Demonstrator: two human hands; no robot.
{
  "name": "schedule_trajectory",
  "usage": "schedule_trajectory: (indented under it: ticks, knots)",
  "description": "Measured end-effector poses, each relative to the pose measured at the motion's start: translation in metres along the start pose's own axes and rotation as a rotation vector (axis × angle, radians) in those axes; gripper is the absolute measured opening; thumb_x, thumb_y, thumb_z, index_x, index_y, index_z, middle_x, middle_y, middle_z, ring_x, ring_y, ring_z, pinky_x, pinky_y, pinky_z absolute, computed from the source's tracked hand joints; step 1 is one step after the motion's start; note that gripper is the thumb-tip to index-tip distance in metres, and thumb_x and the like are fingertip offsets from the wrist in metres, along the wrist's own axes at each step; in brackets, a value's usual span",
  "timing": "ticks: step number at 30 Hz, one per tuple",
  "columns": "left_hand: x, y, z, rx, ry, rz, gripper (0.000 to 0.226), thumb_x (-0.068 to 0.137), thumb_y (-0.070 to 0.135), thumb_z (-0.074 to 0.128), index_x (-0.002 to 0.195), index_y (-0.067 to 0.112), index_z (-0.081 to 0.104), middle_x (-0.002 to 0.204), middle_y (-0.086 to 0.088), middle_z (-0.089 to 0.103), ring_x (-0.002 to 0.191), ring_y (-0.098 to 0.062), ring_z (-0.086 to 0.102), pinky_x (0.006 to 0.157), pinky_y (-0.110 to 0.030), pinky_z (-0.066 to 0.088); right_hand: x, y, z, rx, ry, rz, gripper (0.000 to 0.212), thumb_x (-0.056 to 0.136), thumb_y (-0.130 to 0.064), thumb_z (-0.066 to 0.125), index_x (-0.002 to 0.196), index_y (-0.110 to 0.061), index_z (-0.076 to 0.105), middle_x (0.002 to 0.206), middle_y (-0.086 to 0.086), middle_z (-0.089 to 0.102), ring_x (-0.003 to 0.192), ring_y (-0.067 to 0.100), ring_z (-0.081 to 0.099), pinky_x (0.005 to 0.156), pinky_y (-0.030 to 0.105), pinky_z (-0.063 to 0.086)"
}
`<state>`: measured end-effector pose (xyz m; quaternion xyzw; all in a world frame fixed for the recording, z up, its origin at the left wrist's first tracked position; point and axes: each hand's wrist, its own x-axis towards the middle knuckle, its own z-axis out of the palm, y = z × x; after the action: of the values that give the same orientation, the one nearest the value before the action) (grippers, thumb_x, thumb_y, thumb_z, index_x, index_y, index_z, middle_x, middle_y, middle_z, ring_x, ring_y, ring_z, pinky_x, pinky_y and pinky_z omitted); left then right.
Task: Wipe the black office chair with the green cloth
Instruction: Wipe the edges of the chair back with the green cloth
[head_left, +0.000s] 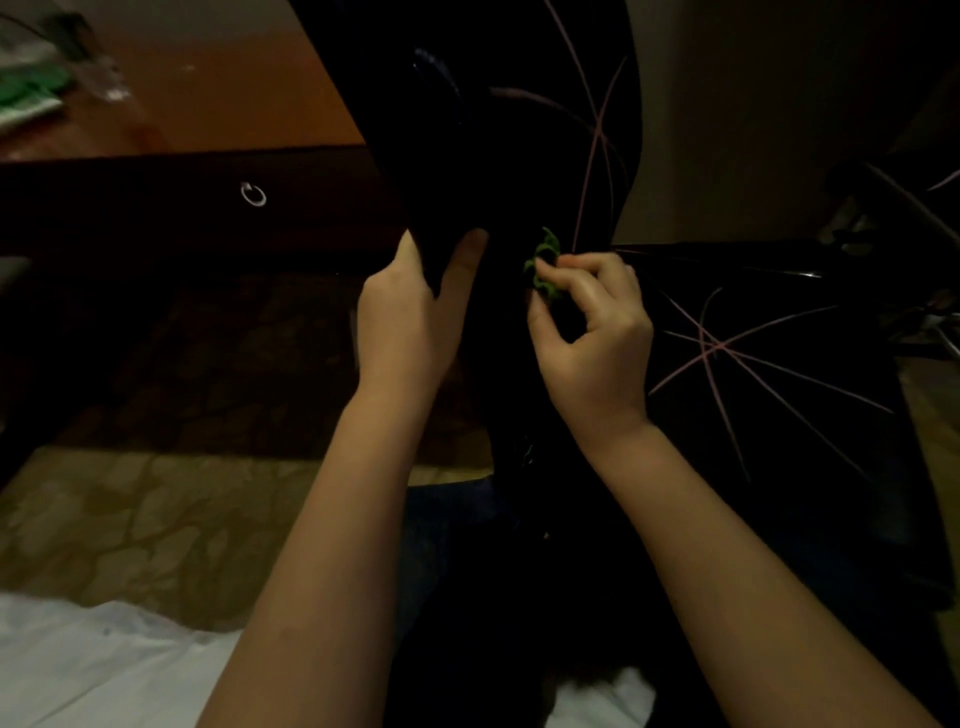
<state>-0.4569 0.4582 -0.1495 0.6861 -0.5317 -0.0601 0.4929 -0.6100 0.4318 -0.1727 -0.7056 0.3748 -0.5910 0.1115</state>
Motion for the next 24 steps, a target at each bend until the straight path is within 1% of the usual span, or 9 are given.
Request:
schedule_trajectory:
  ticks: [2, 5, 8, 11, 13, 18, 20, 22, 24]
  knots:
    - [-0.001, 0.0, 0.001, -0.011, 0.005, 0.001, 0.046, 0.092, 0.07, 0.038, 0.113, 0.035, 0.058, 0.084, 0.017, 0.065, 0.074, 0.007, 0.062, 0.052, -0.01, 0.043, -0.013, 0.011, -0.004, -0.022, -0.027, 0.024, 0.014, 0.084, -0.004, 0.07, 0.097, -0.001, 0.071, 0.097, 0.012, 0.061, 0.093, 0.021, 0.059, 0.087, 0.012, 0.043]
    - [-0.004, -0.001, 0.002, -0.038, 0.007, 0.014, 0.035, 0.096, 0.063, 0.039, 0.108, 0.034, 0.055, 0.079, 0.016, 0.062, 0.072, 0.006, 0.061, 0.053, -0.008, 0.04, -0.033, 0.029, -0.013, -0.059, -0.119, 0.082, 0.015, 0.081, -0.001, 0.072, 0.096, -0.001, 0.07, 0.097, 0.011, 0.06, 0.094, 0.021, 0.059, 0.086, 0.009, 0.042]
    - [-0.005, 0.0, 0.003, -0.035, 0.006, 0.016, 0.042, 0.096, 0.062, 0.037, 0.112, 0.029, 0.056, 0.079, 0.015, 0.062, 0.072, 0.005, 0.061, 0.053, -0.009, 0.041, -0.05, 0.041, -0.017, -0.099, -0.175, 0.134, 0.015, 0.078, 0.001, 0.073, 0.093, -0.001, 0.069, 0.096, 0.01, 0.059, 0.092, 0.022, 0.059, 0.084, 0.011, 0.042]
    - [-0.006, -0.001, 0.003, -0.021, 0.001, 0.009, 0.047, 0.097, 0.061, 0.037, 0.118, 0.024, 0.057, 0.08, 0.016, 0.061, 0.071, 0.006, 0.061, 0.053, -0.009, 0.042, -0.057, 0.047, -0.017, -0.094, -0.191, 0.17, 0.014, 0.078, 0.001, 0.074, 0.091, -0.001, 0.07, 0.094, 0.006, 0.058, 0.091, 0.02, 0.059, 0.083, 0.007, 0.04]
    - [-0.006, -0.001, 0.002, -0.021, -0.008, 0.007, 0.048, 0.097, 0.062, 0.037, 0.12, 0.024, 0.057, 0.08, 0.016, 0.062, 0.071, 0.006, 0.061, 0.052, -0.01, 0.043, -0.057, 0.047, -0.017, -0.083, -0.191, 0.184, 0.013, 0.078, 0.0, 0.074, 0.091, -0.001, 0.07, 0.094, 0.005, 0.059, 0.091, 0.019, 0.059, 0.082, 0.006, 0.04]
    - [-0.004, 0.0, 0.001, 0.012, -0.008, 0.003, 0.057, 0.095, 0.067, 0.034, 0.121, 0.022, 0.058, 0.079, 0.013, 0.063, 0.07, 0.004, 0.062, 0.049, -0.013, 0.044, -0.044, 0.03, -0.014, -0.032, -0.072, 0.144, 0.009, 0.083, 0.0, 0.069, 0.092, -0.001, 0.069, 0.092, 0.009, 0.061, 0.088, 0.019, 0.061, 0.081, 0.006, 0.042]
    - [-0.006, 0.0, 0.002, 0.017, -0.001, 0.009, 0.057, 0.095, 0.067, 0.034, 0.118, 0.022, 0.059, 0.076, 0.012, 0.063, 0.067, 0.003, 0.062, 0.047, -0.013, 0.044, -0.032, 0.018, -0.009, 0.004, -0.011, 0.093, 0.011, 0.086, -0.002, 0.067, 0.096, -0.001, 0.069, 0.095, 0.009, 0.062, 0.091, 0.017, 0.061, 0.083, 0.011, 0.045]
    - [-0.007, 0.001, 0.002, -0.001, 0.001, 0.008, 0.053, 0.095, 0.066, 0.036, 0.117, 0.023, 0.059, 0.075, 0.012, 0.063, 0.065, 0.003, 0.062, 0.046, -0.013, 0.043, -0.019, 0.006, -0.003, 0.017, 0.038, 0.055, 0.012, 0.087, -0.003, 0.066, 0.098, 0.001, 0.069, 0.096, 0.012, 0.063, 0.093, 0.02, 0.061, 0.085, 0.019, 0.048]
    - [-0.007, 0.003, 0.003, 0.013, 0.011, -0.001, 0.054, 0.095, 0.066, 0.036, 0.117, 0.023, 0.059, 0.076, 0.012, 0.063, 0.066, 0.004, 0.062, 0.048, -0.014, 0.045, -0.006, -0.005, 0.001, 0.028, 0.063, 0.036, 0.015, 0.088, -0.004, 0.066, 0.101, 0.002, 0.07, 0.099, 0.013, 0.064, 0.096, 0.023, 0.062, 0.088, 0.023, 0.049]
